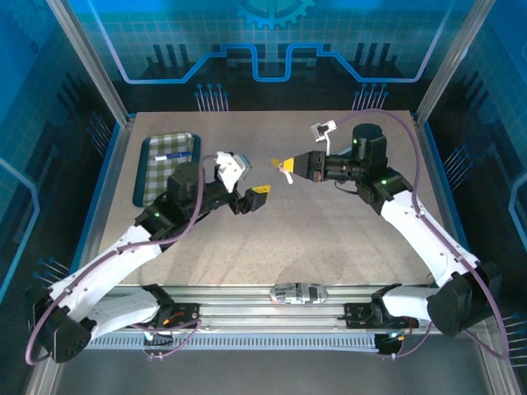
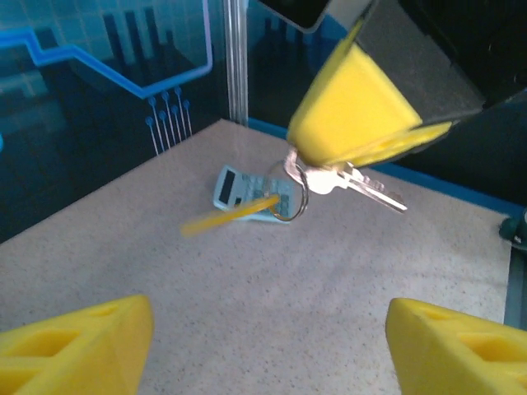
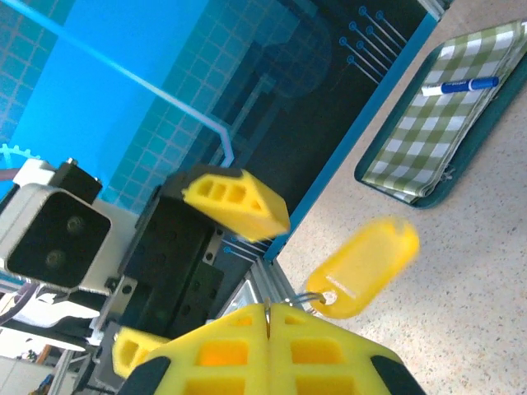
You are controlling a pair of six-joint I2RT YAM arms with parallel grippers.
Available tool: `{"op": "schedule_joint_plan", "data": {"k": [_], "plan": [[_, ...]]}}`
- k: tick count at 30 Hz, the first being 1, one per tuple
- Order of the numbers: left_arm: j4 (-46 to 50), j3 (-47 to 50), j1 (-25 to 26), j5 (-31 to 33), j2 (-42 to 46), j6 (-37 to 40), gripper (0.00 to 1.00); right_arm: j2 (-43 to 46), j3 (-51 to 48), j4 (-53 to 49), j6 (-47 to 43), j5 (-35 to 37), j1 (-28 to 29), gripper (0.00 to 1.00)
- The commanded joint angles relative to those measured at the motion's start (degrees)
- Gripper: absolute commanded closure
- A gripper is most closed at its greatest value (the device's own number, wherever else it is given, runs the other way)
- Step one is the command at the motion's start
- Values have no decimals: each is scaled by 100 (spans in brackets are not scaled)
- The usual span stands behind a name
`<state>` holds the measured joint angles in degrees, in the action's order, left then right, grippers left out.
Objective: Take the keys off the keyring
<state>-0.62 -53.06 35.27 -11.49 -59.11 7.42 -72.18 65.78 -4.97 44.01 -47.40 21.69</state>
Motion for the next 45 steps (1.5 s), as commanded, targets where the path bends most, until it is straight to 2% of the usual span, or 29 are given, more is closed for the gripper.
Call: {"op": "schedule_joint_plan", "data": {"k": [1,6,9,15,19,22,26,35,45], "plan": [[-386,136,-173,-412,256,-102,23,-78,339,-652,-161,-245,-29,100],[-694,106,-187,-549,234,-242,34,-141,513,-569,227,-225,-29,100],[-1444,362,-187,-609,160,-421,35,-189,568,-402,632,-207,-33,100],[-2451,522,-180,-701,-218,-303,38,-206,663,-102,1141,-252,-20,100],[-2875,489,-161,-825,-465,-354,50,-166,657,130,1339,-270,-13,100],[-2990,437,-121,-823,-598,-318,55,-156,647,282,1451,-305,-5,100],[-3191,436,-30,-837,-704,-273,53,-134,621,396,1546,-318,7,100],[-3815,504,147,-464,-1035,-40,36,-133,634,763,1853,-453,37,100],[-4239,347,125,-700,-1296,-43,38,-78,524,1145,2102,-591,60,100]]}}
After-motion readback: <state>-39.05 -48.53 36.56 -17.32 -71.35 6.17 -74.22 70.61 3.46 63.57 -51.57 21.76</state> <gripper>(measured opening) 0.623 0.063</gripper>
